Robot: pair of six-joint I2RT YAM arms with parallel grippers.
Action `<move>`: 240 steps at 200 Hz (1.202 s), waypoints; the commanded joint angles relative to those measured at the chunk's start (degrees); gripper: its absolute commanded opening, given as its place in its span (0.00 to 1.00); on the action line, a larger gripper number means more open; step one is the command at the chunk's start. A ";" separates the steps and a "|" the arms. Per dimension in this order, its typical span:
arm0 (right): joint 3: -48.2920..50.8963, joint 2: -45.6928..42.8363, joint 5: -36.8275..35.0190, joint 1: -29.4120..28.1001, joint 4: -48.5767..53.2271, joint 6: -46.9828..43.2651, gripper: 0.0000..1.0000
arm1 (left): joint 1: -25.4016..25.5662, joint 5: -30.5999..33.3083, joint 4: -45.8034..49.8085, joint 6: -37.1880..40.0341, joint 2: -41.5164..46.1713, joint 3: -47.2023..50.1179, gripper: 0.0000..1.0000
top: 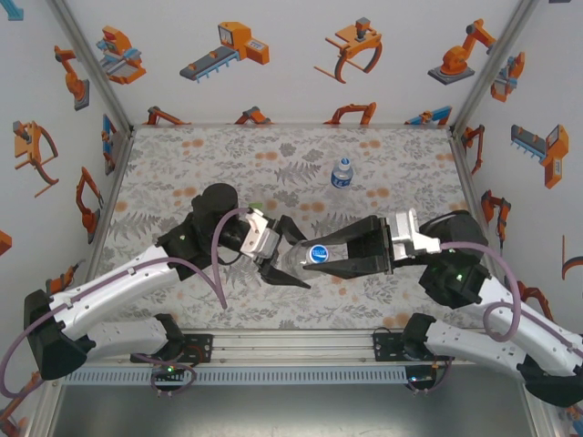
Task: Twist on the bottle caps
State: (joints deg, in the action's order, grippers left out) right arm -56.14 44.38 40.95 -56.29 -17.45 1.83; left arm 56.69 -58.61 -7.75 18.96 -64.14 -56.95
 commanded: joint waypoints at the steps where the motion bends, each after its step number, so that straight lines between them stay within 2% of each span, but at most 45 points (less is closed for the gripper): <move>1: 0.78 -0.21 -11.26 -0.06 2.56 0.00 0.00 | 0.18 9.59 -2.16 1.37 1.51 0.09 0.00; 18: 2.22 -0.43 -13.35 0.03 1.63 0.33 0.00 | 0.09 14.03 -3.17 1.27 2.21 1.50 0.00; 26: 2.52 -0.66 -14.73 -0.02 1.95 0.04 0.00 | -0.11 14.88 -2.50 1.79 2.65 1.80 0.14; 40: 2.70 -0.64 -15.91 -0.03 2.74 -1.03 0.00 | -0.34 16.99 -1.52 1.95 3.73 2.15 0.45; 51: 2.83 -0.37 -17.03 -0.03 3.50 -1.76 0.00 | -0.52 18.67 -0.45 2.66 4.72 2.54 0.62; 55: 2.86 -0.30 -17.64 0.02 3.71 -1.94 0.00 | -0.59 19.41 0.33 2.96 5.09 2.55 0.77; 58: 2.92 -0.13 -18.04 -0.03 3.85 -2.20 0.00 | -0.63 20.07 0.96 3.21 5.37 2.57 0.84; 66: 3.18 0.23 -19.50 -0.01 4.16 -2.87 0.00 | -0.85 21.89 2.47 3.63 6.21 2.55 0.94; 75: 3.64 0.78 -21.72 0.02 4.51 -3.72 0.00 | -1.24 24.06 3.89 3.86 7.14 2.63 1.00; 103: 6.15 3.42 -29.40 0.56 2.88 -6.52 0.00 | -2.91 31.85 8.87 4.25 10.42 2.93 0.97; 128: 8.32 7.29 -31.37 3.28 -1.23 -6.28 0.00 | -5.22 38.65 15.07 4.68 13.59 2.39 0.97; 161: 12.42 13.91 -31.81 9.57 -12.99 -1.72 0.00 | -9.64 48.14 19.78 3.05 17.30 2.61 0.97; 201: 14.99 26.46 -33.57 16.20 -26.55 1.07 0.00 | -14.48 68.04 21.04 -4.78 19.32 2.94 0.97; 240: 13.60 40.73 -33.98 20.81 -40.79 1.78 0.00 | -21.64 70.06 21.55 -11.33 17.85 4.14 0.97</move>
State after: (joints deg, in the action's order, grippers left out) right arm -41.52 79.15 8.19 -37.71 -44.18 1.93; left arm 38.30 6.15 12.91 14.33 -45.56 -54.13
